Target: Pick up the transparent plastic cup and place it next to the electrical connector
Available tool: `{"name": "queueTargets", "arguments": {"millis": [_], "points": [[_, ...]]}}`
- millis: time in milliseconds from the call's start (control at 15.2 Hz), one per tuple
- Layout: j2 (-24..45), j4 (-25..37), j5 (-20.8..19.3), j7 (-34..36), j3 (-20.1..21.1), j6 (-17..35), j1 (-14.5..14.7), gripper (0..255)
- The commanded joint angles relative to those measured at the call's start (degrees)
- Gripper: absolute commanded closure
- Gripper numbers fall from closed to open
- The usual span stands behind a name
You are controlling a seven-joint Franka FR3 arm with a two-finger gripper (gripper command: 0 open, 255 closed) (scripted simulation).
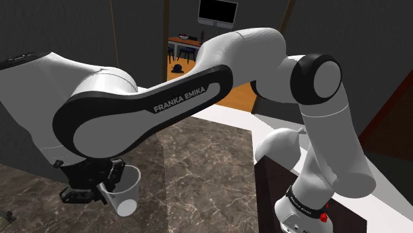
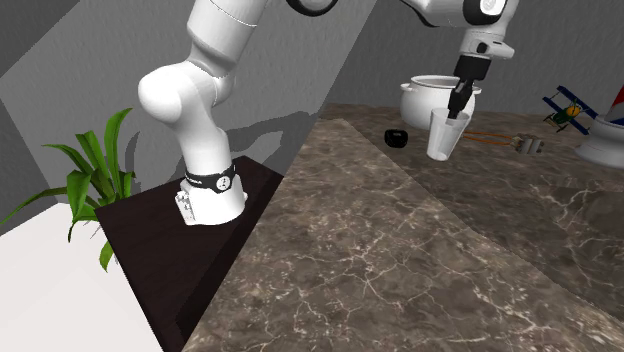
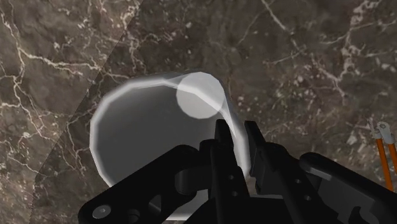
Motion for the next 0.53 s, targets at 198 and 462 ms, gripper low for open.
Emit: {"name": "queueTargets", "arguments": {"millis": [198,462], "points": [[0.0,-0.2,0.0,0.0,0.0,0.2,0.0,255],[0.0,-0.2,0.0,0.0,0.0,0.2,0.0,0]]}}
